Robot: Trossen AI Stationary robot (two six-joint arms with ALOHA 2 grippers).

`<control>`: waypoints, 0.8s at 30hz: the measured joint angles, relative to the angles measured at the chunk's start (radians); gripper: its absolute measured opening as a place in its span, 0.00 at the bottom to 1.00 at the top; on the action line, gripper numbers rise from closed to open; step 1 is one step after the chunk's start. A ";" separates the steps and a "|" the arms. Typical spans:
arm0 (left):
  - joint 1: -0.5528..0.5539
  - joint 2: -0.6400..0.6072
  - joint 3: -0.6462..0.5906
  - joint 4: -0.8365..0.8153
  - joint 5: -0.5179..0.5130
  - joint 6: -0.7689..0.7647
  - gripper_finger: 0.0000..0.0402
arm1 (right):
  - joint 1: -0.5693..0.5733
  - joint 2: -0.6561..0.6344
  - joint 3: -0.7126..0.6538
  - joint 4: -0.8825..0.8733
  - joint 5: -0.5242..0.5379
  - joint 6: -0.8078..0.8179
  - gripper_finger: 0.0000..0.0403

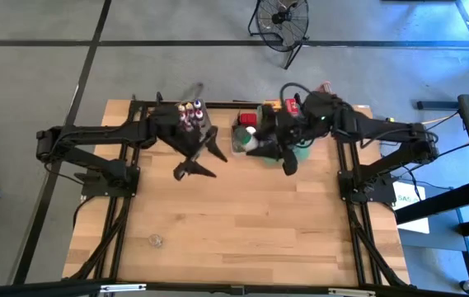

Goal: Pick & Place Kitchen Items
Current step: Put the green food coloring bottle into the gray bin

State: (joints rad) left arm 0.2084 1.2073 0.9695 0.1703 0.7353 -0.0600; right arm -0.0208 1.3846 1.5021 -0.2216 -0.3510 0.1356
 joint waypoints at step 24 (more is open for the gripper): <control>-0.020 0.047 0.013 0.480 -0.497 -0.213 0.65 | -0.044 0.079 0.040 0.260 0.116 -0.222 0.36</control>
State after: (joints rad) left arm 0.1881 1.2540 0.9825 0.6500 0.2380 -0.2735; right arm -0.0650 1.4638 1.5421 0.0388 -0.2352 -0.0864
